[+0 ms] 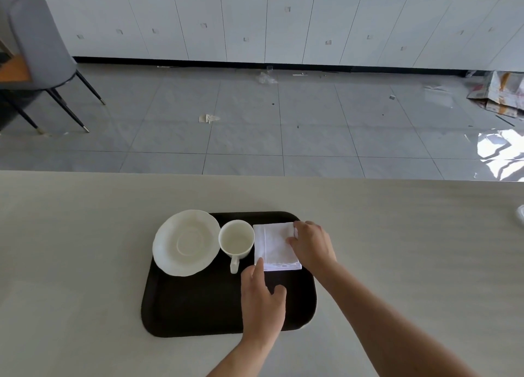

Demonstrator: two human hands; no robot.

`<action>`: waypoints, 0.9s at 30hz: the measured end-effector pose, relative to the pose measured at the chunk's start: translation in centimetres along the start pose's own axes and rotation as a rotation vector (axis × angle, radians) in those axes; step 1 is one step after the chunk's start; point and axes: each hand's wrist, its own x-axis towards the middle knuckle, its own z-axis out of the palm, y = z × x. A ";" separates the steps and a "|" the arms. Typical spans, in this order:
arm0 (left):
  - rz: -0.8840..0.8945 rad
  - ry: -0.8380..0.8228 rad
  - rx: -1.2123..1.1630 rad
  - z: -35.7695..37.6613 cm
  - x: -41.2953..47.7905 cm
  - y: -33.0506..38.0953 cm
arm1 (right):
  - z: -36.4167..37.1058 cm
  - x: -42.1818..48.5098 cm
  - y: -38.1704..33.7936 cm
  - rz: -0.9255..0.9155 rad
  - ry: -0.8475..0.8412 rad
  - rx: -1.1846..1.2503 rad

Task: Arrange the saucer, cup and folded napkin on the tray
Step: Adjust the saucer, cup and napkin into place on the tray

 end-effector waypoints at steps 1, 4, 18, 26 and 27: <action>0.000 -0.001 0.000 0.0 0.0 0.0 | -0.1 -0.2 0.0 -0.002 0.003 0.004; -0.004 -0.001 -0.029 -0.2 -0.2 -0.3 | -0.5 -1.1 0.6 0.002 0.057 0.066; -0.009 0.035 -0.078 0.2 -0.1 0.0 | 1.8 -7.0 3.0 -0.184 0.021 -0.056; -0.016 0.041 -0.031 0.2 0.2 0.2 | 2.0 -6.1 3.2 -0.259 0.084 -0.106; -0.016 0.041 -0.023 0.3 0.2 0.2 | 2.1 -6.0 3.2 -0.259 0.091 -0.102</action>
